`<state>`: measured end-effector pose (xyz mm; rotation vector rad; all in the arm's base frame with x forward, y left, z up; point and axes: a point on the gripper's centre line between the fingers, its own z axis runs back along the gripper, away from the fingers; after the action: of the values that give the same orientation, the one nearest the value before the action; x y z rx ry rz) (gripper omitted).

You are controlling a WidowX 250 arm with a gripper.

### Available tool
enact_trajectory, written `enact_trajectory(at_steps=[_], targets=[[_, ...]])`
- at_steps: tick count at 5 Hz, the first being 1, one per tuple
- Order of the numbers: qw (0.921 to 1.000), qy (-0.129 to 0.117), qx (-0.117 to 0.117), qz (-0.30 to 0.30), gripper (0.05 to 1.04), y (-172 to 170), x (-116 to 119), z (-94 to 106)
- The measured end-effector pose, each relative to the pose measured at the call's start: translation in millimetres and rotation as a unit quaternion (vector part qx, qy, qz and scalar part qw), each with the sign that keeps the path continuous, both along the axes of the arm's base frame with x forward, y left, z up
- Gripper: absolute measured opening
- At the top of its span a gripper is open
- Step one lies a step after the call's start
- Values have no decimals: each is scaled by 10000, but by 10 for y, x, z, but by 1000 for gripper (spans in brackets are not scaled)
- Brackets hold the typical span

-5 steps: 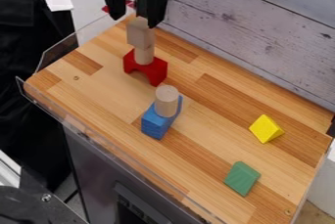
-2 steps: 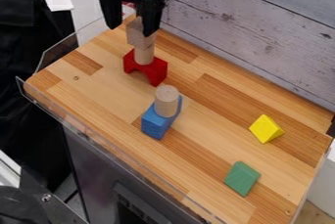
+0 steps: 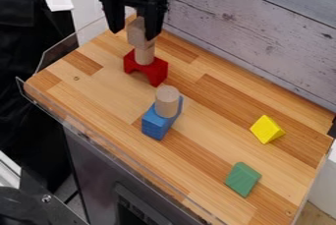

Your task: Remove the cube from the tower and put it in the middle of the table

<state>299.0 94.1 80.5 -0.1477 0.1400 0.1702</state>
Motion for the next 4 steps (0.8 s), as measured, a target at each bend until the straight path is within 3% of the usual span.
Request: enact_trajectory(at_steps=[1,2,3,4], targets=[[10000,38,-65,4,964,2,17,-42],[9999,74,-96,78,703,0,39,-82],[9999,56,-107,97,574,-7,53,-89],[9998,108,-64,148,574,-15,35,-75]])
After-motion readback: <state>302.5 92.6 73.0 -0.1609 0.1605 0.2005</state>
